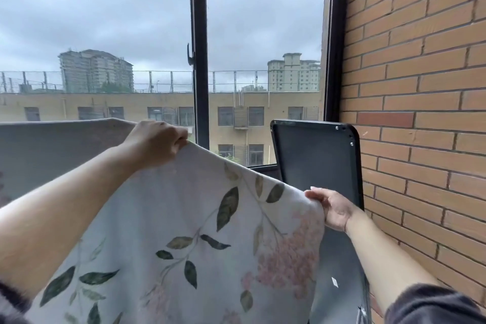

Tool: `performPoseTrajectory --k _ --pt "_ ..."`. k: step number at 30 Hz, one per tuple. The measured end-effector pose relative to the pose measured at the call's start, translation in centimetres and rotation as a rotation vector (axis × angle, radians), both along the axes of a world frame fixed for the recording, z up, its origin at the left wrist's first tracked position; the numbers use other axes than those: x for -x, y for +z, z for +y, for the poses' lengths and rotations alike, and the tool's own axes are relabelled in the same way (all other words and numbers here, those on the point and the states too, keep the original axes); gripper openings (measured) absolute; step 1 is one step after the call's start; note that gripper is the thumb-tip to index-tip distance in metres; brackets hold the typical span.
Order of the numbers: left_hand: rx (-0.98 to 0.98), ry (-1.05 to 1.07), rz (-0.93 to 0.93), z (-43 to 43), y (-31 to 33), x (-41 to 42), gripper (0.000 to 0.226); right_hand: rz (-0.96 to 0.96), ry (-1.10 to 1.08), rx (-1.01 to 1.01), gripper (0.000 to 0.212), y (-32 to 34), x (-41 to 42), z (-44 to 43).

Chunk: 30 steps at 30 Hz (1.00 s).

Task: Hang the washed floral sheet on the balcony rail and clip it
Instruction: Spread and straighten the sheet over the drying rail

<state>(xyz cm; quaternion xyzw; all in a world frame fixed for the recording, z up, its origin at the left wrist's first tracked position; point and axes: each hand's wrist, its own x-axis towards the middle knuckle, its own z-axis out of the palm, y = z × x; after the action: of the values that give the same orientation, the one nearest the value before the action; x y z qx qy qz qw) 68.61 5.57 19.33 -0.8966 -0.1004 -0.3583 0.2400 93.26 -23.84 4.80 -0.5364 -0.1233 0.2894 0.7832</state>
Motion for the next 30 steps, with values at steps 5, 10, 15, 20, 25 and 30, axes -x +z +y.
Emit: performPoseTrajectory --k 5,10,15,20,25,30 --pt "-0.002 0.003 0.004 -0.4 -0.1 0.2 0.021 -0.086 0.181 0.269 0.036 -0.3 1.2 -0.3" --pt "-0.012 -0.009 0.002 0.1 -0.2 0.7 0.023 -0.178 -0.019 0.157 0.026 3.1 0.8 -0.8" --pt "0.017 -0.072 -0.039 0.9 0.9 1.4 0.028 -0.348 -0.304 -0.014 0.024 8.9 -0.8 -1.8" --pt "0.053 -0.050 -0.176 1.6 1.8 1.5 0.030 -0.497 -0.430 0.019 0.013 13.6 -1.0 -2.9" --pt "0.085 -0.015 -0.254 1.4 2.4 0.3 0.028 -0.626 -0.605 0.097 0.016 16.5 -1.9 -2.8" --pt "0.053 -0.001 -0.221 1.5 2.6 0.0 0.024 -0.688 -0.646 0.142 0.010 16.6 -2.6 -2.2"
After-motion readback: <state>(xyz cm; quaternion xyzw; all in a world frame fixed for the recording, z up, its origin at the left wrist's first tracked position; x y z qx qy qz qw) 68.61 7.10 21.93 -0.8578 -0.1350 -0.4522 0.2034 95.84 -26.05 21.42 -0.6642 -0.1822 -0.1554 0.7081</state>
